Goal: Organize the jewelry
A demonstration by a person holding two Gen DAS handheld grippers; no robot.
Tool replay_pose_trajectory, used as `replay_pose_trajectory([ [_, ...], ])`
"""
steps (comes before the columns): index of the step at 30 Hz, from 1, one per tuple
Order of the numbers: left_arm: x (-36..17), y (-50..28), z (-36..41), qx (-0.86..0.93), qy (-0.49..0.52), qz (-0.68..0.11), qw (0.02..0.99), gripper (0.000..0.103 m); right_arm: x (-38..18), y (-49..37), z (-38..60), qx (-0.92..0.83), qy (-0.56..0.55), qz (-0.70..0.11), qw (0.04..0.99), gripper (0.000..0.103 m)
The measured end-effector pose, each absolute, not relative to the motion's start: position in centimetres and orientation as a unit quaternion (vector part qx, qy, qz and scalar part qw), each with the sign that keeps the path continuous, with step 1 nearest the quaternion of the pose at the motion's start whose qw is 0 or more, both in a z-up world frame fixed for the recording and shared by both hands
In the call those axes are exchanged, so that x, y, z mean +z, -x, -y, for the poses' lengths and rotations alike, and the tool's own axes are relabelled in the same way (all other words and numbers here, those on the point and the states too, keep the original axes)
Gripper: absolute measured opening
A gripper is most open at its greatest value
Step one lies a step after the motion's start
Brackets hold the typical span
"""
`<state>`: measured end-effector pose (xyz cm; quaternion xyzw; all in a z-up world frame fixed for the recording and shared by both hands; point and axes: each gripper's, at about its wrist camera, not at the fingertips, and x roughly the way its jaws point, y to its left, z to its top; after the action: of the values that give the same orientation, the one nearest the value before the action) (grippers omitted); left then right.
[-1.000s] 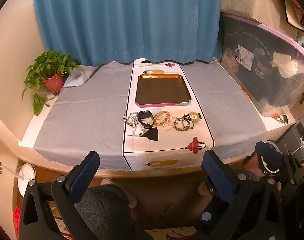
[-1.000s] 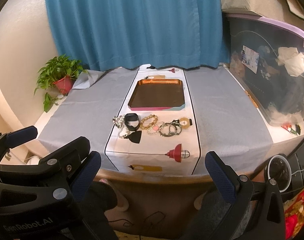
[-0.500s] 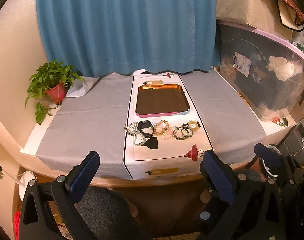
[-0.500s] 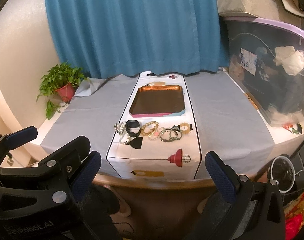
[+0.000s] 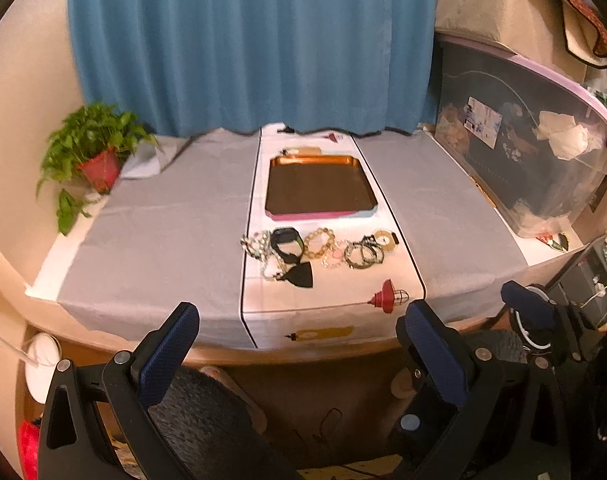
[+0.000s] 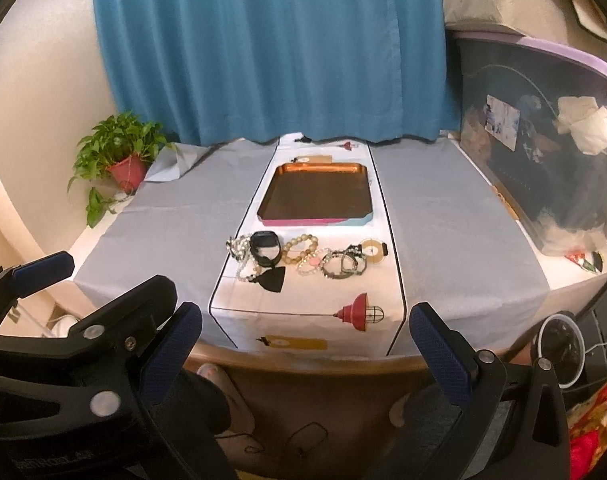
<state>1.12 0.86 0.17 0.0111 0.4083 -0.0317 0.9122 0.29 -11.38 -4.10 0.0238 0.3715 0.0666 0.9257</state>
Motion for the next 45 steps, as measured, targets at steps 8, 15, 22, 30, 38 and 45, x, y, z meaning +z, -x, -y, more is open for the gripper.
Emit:
replay_pose_trajectory([
  [8,-3.6,-3.9,-2.1,-0.030,-0.008,-0.424,0.905,0.102,-7.4,-3.3,10.3,0.085,-0.016,-0.382,0.920,0.103],
  [15,-9.0,-6.0,-3.2,-0.055,-0.004,-0.401,0.914,0.102,-12.3,-5.6,8.9,0.085,0.016,-0.364,0.928,0.101],
  [22,-13.6,-11.0,-5.4,-0.143,0.051,-0.408,0.900,0.102,-16.4,-9.1,9.4,0.096,0.045,-0.285,0.952,0.101],
  [30,-19.5,-19.4,-7.2,-0.182,0.147,-0.442,0.866,0.052,-20.4,-17.6,13.1,0.185,-0.025,-0.330,0.925,0.102],
  [38,-22.3,-25.2,-6.4,-0.156,0.105,-0.447,0.875,0.052,-24.1,-23.4,12.7,0.232,-0.044,-0.359,0.903,0.091],
  [45,-24.7,-27.6,-7.0,-0.182,0.129,-0.467,0.855,0.049,-24.4,-23.0,11.2,0.210,0.008,-0.339,0.917,0.087],
])
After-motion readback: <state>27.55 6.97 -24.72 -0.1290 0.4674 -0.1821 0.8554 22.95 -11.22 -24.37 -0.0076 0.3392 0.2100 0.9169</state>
